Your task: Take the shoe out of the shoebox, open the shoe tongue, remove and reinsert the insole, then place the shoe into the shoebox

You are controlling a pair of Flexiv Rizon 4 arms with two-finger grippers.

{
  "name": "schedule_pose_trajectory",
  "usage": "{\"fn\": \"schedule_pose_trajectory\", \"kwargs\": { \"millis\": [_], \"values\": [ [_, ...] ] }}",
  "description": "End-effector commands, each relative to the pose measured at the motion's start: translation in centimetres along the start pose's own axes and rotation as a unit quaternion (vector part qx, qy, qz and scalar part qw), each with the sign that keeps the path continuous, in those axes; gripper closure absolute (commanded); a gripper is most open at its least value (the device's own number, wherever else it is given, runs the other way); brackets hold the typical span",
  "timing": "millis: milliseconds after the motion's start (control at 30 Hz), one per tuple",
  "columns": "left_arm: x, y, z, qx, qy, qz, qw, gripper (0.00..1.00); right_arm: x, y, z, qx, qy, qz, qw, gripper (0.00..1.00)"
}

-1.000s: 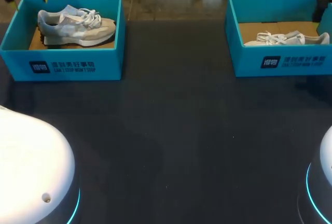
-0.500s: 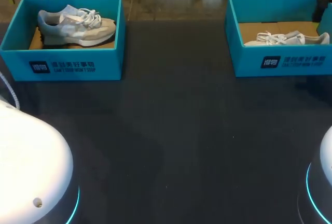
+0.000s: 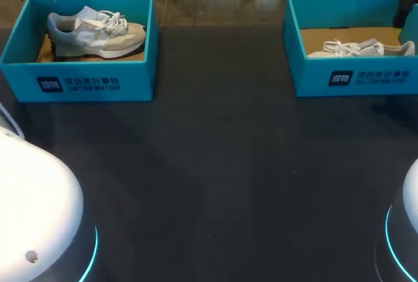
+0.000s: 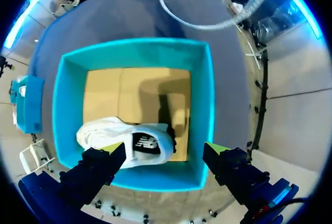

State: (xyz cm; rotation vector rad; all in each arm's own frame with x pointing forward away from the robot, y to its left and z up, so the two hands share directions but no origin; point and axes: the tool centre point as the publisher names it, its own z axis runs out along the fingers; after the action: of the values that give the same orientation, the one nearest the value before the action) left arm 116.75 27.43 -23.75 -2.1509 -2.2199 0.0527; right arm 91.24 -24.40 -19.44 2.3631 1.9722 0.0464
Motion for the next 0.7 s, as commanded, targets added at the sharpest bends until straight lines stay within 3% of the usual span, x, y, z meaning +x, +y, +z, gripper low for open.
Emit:
{"fn": "schedule_pose_trajectory", "kwargs": {
  "millis": [33,267,433,700],
  "values": [
    [-0.3,0.0,1.1,-0.005,0.001,0.000,1.000,0.00,0.0,0.0,0.0,0.000,0.000,0.000,1.000,0.00],
    [-0.3,0.0,1.1,-0.005,0.001,0.000,1.000,0.00,0.0,0.0,0.0,0.000,0.000,0.000,1.000,0.00],
    [-0.9,2.4,4.3,0.012,0.001,0.002,1.000,0.00,0.0,0.0,0.0,0.000,0.000,0.000,1.000,0.00],
    [-0.6,4.5,7.0,0.004,-0.001,0.002,1.000,0.00,0.0,0.0,0.0,0.000,0.000,0.000,1.000,0.00]
  ]
}}
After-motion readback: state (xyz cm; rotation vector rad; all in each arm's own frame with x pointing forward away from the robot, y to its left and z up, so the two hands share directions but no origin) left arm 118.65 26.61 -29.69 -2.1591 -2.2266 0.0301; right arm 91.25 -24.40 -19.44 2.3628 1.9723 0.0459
